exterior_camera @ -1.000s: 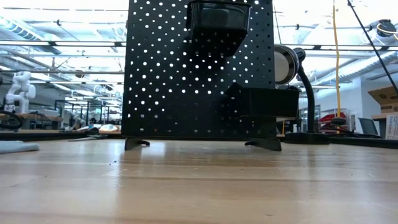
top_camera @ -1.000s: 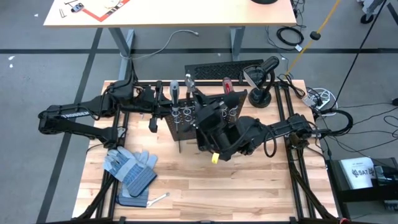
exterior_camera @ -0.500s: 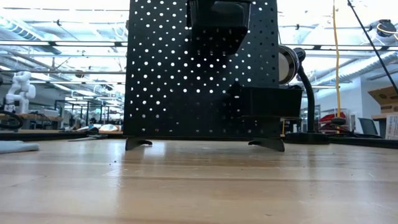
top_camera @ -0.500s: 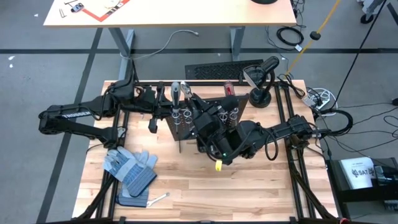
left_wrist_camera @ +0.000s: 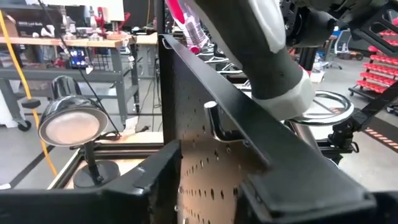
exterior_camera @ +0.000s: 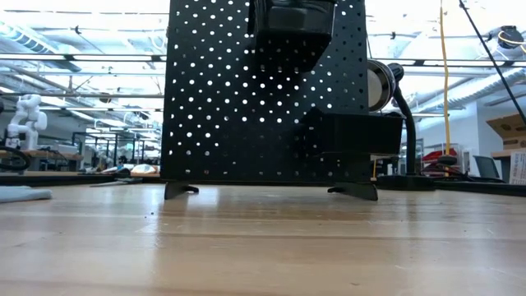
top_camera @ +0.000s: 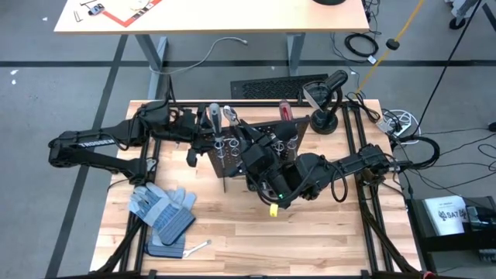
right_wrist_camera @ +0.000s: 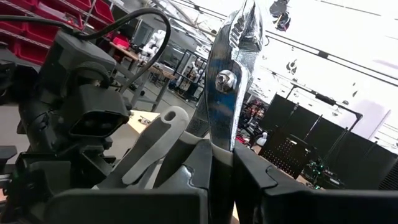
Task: Hang tools onto peg board
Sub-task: Unhang the black pliers from the black peg board
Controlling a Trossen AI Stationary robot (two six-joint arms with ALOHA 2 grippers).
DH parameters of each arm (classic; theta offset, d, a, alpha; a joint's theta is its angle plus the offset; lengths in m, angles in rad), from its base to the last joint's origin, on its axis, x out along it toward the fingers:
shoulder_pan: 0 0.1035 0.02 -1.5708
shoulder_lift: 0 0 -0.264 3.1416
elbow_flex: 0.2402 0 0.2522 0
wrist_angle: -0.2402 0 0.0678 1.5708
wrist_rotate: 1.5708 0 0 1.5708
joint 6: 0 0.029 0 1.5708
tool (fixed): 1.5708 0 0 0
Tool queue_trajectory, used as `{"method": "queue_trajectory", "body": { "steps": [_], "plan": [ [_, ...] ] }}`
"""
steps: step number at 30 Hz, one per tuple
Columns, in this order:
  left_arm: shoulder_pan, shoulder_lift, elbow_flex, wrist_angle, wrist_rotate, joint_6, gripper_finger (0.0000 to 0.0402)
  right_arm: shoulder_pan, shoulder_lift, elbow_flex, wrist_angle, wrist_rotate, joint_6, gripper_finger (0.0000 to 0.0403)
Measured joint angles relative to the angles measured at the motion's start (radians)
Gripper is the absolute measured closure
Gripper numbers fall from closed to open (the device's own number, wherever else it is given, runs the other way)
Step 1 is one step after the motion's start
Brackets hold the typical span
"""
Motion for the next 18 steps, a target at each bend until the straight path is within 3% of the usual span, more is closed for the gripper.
{"method": "queue_trajectory", "body": {
  "steps": [18],
  "plan": [
    [0.000,-0.121,-0.002,-0.052,-0.061,0.008,0.0196,0.017,0.000,-0.001,-0.002,0.023,-0.018,0.0379]
  ]
}}
